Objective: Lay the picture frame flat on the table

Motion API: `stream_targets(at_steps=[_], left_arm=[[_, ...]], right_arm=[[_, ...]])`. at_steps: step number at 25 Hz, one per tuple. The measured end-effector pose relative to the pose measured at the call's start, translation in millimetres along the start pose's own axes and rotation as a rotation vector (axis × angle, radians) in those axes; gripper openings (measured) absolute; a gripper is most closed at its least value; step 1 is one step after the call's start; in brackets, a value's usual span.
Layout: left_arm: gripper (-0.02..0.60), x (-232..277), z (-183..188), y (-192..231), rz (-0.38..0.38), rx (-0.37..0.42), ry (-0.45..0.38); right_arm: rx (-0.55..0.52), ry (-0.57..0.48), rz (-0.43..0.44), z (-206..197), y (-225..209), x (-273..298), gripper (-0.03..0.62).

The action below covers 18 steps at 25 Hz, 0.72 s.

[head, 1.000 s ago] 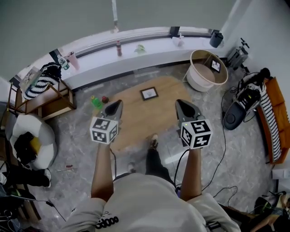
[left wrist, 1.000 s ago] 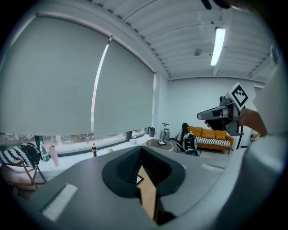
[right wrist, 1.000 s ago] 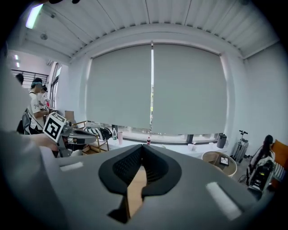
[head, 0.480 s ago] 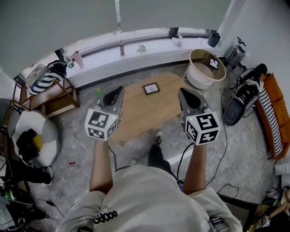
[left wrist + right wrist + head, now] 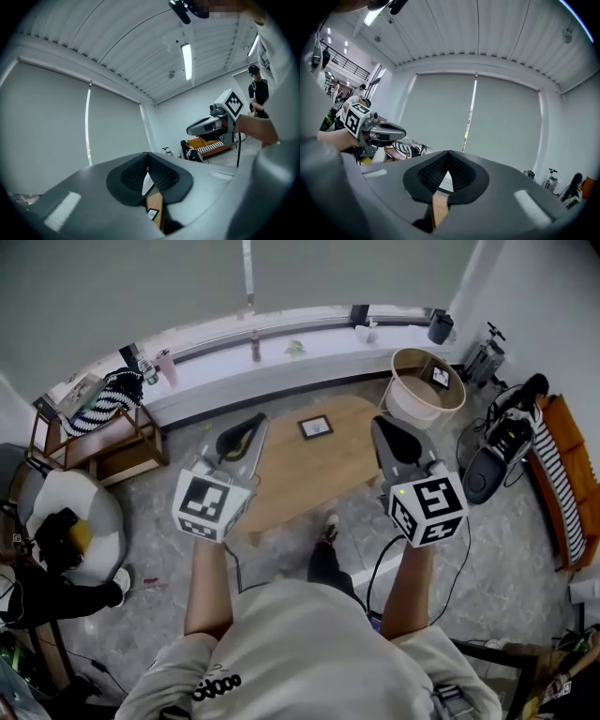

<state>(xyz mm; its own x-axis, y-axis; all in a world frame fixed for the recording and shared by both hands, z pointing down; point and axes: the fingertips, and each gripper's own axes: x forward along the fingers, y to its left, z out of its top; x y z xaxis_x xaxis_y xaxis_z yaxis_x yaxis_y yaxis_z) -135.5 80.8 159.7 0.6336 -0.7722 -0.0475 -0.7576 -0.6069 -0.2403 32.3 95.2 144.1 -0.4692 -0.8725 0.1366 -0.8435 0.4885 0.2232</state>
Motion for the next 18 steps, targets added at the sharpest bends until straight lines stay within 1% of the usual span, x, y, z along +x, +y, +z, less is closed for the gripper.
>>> stream_targets(at_steps=[5,9,18], left_arm=[[0.011,-7.3,19.4,-4.4,-0.014,0.027,-0.028],[0.011,-8.2,26.4,-4.7,-0.015,0.036,-0.045],[0.011,-11.5,11.6,1.1,-0.017,0.013,-0.034]], right_arm=[[-0.019,-0.036,-0.01,18.1,6.9,-5.6,0.002],[-0.018,-0.042,-0.008,19.8,8.1,-4.5,0.002],[-0.029,-0.008,-0.007,9.5,17.4,4.9,0.002]])
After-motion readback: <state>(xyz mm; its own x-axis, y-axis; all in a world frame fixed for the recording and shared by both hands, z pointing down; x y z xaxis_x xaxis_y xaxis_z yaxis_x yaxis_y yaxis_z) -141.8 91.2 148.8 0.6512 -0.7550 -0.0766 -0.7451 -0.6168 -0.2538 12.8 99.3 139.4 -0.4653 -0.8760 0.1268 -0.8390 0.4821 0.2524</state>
